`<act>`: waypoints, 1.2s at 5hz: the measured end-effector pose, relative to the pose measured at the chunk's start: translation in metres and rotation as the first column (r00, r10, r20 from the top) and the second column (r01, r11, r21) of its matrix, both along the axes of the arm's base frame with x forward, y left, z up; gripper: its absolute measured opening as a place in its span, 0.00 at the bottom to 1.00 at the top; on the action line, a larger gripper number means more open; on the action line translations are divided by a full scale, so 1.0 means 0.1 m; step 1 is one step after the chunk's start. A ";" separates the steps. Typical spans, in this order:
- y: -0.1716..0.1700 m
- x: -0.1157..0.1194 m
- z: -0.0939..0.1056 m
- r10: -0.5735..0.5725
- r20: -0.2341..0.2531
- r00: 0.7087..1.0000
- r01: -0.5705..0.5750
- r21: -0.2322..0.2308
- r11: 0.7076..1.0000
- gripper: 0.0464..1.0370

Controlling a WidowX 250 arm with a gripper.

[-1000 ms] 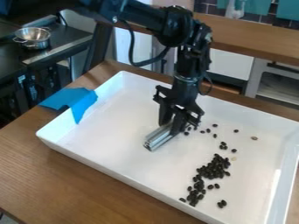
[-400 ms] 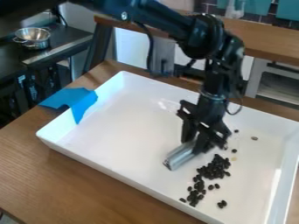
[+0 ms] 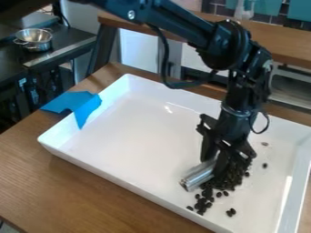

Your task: Sweep into pile

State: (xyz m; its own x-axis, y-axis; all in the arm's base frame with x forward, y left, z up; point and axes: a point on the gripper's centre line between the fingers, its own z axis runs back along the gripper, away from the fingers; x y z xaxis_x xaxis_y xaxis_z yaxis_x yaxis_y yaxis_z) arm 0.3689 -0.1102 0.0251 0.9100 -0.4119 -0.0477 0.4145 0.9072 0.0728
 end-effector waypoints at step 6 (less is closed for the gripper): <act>1.60 0.42 0.36 0.391 0.049 0.919 -0.390 -0.031 0.920 0.32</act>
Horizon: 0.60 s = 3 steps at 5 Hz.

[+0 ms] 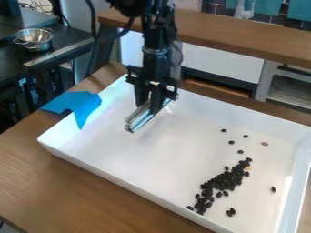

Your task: Sweep into pile

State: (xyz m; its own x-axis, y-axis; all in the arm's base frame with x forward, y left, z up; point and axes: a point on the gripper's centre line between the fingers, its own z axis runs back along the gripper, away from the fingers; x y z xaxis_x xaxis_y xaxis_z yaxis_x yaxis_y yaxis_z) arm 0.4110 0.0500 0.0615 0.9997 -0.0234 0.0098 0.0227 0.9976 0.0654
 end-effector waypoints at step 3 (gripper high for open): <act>0.34 -0.18 -0.33 0.101 -0.071 0.992 -0.097 0.058 0.994 0.32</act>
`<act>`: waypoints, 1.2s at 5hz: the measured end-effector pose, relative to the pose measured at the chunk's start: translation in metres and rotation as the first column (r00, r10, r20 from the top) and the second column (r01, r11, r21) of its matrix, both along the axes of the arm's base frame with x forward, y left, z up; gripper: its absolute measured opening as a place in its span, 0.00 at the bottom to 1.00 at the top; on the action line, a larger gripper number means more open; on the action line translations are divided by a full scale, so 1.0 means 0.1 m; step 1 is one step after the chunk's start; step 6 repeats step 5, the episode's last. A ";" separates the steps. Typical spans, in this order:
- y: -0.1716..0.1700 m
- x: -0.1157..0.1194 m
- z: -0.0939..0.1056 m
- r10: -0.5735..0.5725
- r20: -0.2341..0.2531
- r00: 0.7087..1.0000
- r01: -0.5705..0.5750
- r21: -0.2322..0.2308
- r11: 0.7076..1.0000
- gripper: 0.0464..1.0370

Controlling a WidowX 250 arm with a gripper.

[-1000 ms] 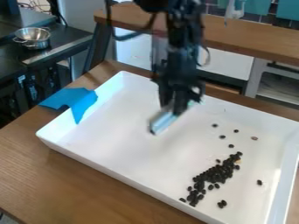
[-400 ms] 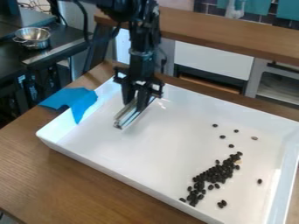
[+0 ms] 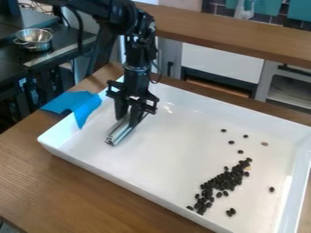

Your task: Sweep into pile

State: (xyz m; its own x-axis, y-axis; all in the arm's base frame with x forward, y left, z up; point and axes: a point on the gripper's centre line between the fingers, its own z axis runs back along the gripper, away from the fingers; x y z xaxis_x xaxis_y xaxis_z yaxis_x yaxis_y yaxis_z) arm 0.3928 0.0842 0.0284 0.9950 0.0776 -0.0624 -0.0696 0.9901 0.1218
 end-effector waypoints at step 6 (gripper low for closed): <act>0.43 -0.05 0.44 -0.019 0.226 0.974 0.043 -0.104 0.994 0.96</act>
